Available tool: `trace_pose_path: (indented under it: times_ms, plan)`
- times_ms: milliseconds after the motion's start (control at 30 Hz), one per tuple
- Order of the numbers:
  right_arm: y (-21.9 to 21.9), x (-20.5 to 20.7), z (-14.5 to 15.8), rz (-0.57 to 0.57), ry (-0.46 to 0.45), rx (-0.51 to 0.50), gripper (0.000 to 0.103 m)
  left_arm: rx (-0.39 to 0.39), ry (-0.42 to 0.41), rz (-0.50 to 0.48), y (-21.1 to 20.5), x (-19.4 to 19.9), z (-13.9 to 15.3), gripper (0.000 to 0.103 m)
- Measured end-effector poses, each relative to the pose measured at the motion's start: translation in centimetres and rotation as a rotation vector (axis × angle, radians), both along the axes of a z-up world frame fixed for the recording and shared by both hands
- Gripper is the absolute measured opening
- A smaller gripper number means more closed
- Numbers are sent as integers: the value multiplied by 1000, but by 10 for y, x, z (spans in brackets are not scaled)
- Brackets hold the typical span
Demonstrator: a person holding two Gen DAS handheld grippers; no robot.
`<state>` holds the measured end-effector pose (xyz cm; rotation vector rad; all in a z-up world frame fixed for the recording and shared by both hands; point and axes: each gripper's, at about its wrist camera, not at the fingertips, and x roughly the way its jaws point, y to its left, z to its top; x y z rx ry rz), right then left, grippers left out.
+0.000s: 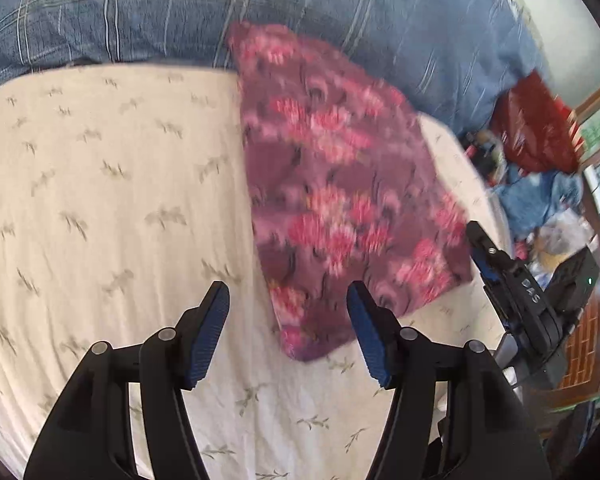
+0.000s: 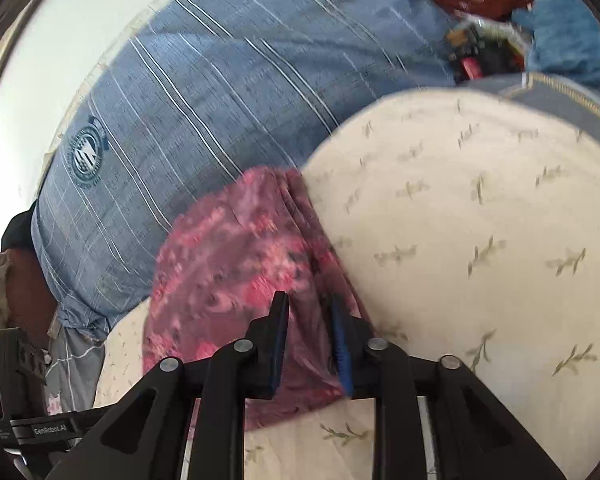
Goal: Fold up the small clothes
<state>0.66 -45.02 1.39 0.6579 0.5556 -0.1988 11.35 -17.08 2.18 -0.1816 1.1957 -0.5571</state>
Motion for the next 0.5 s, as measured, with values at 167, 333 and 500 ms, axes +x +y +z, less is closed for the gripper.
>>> trace_pose_path:
  times_ms: [167,333,500]
  plan:
    - [-15,54,22,82,-7,9,54,-86,67,76,6,54,7,61]
    - [-28,136,9,152,160,37,54,-46,130,109,-17,109,-5,61]
    - [-15,192,-6,275,275,-16,7,-6,131,99,-44,137,-12,60]
